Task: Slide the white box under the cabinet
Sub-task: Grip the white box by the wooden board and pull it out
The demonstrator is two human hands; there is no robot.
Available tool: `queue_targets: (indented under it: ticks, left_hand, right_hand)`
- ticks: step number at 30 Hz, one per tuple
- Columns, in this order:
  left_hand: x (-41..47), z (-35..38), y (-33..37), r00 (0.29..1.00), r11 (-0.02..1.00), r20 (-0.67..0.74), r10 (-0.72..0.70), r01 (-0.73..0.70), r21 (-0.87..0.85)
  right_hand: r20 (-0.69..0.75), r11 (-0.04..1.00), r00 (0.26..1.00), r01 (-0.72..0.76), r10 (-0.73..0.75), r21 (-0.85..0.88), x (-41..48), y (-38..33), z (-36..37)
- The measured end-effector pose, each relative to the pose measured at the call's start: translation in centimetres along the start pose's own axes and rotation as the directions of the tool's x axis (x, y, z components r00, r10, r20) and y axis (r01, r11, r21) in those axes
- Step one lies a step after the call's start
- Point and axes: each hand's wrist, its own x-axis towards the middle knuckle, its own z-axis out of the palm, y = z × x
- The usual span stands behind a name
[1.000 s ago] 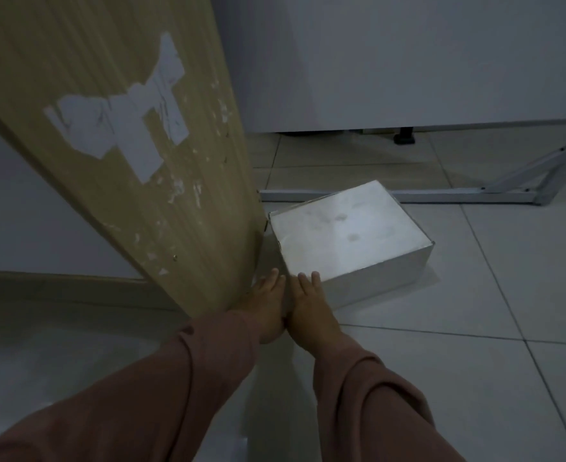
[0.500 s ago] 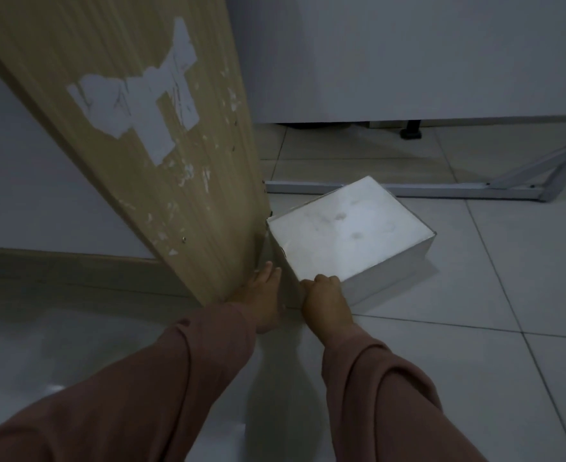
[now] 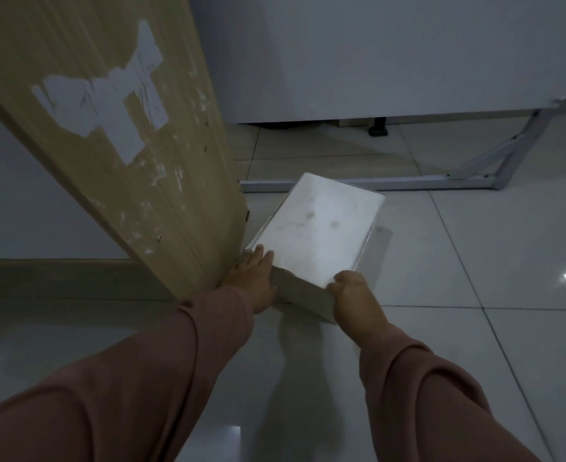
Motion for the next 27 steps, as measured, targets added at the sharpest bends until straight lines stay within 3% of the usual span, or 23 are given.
queue_targets:
  ticks: [4,6,8,12,15,18,23,27]
  left_hand:
    - [0.3,0.0,-0.3,0.998,0.997,0.03,0.052,-0.054,0.055]
    - [0.0,0.3,-0.6,0.997,0.997,-0.016,0.072,-0.071,0.036]
    - [-0.4,0.7,-0.9,0.993,0.995,-0.072,0.098,-0.096,0.028]
    - [-1.6,1.1,-0.7,0.98,0.993,-0.168,0.105,-0.094,0.071]
    - [-2.4,1.4,-0.3,0.966,0.992,-0.241,0.093,-0.07,0.102]
    - [-3.3,2.0,0.2,0.941,0.995,-0.325,0.092,-0.071,0.077]
    - [-4.2,2.6,0.3,0.932,0.99,-0.361,0.043,-0.089,-0.112]
    - [-3.8,3.0,-0.9,0.918,0.867,-0.277,-0.285,0.123,-0.484]
  right_hand:
    - [-0.086,0.989,0.985,-0.148,0.146,-0.009,-0.7,-0.7,0.4]
    - [0.016,0.974,0.98,-0.197,0.197,0.109,-0.2,-1.1,0.9]
    - [-0.002,0.928,0.959,-0.275,0.285,0.25,0.3,-0.6,1.1]
    - [0.074,0.809,0.882,-0.458,0.465,0.368,0.8,-0.5,0.0]
    - [0.013,0.797,0.888,-0.419,0.46,0.435,0.7,0.0,-0.2]
    - [0.03,0.693,0.844,-0.459,0.535,0.557,0.6,0.1,-0.8]
    - [0.046,0.621,0.825,-0.459,0.563,0.635,0.1,0.0,-1.2]
    - [0.153,0.521,0.768,-0.551,0.621,0.652,0.0,0.0,-1.3]
